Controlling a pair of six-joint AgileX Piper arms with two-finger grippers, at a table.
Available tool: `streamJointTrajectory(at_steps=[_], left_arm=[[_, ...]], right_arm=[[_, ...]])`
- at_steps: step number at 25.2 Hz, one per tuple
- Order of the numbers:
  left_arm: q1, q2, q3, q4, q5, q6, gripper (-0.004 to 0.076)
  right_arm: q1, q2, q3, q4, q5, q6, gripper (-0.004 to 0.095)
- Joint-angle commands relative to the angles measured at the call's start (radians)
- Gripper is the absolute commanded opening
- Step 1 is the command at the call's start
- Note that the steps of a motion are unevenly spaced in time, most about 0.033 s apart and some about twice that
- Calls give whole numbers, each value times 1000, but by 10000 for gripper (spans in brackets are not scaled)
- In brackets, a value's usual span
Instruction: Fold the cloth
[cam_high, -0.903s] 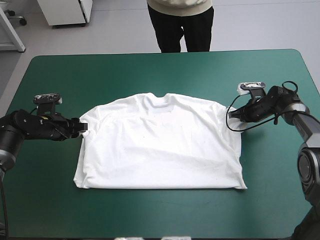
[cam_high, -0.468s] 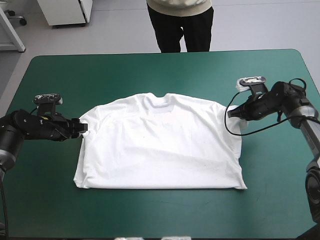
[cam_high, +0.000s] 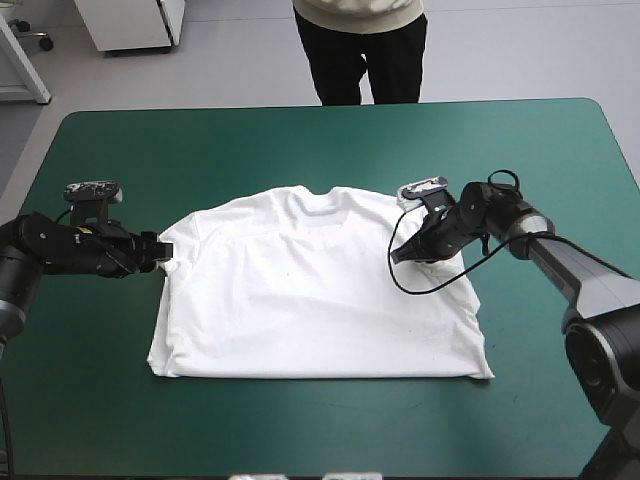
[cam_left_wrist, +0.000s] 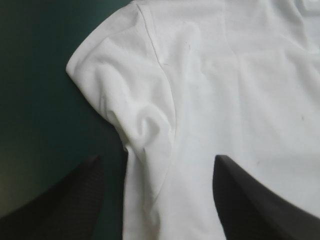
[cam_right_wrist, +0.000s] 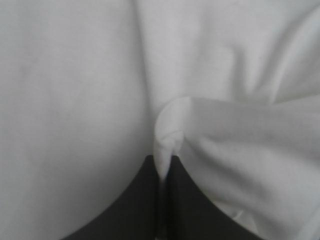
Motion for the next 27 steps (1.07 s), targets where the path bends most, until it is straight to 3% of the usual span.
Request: streamJointTrajectory(at_steps=[1, 6, 8, 16, 22, 27], left_arm=[[2, -43, -33, -32, -4, -1, 456], [2, -80, -33, -26, 28, 2, 456], [2, -106, -33, -13, 41, 2, 456], [2, -220, -22, 67, 199, -57, 456], [2, -327, 215, 65, 176, -73, 456], [2, -359, 338, 74, 129, -76, 456]], right_arm=[[5, -1, -29, 12, -23, -10, 103], [3, -37, -53, 9, 6, -20, 427], [3, -77, -80, 6, 36, -20, 484], [3, -313, -127, -86, 136, 40, 482], [3, -473, -116, -96, 278, 78, 482], [3, -568, -26, -97, 287, 113, 463]])
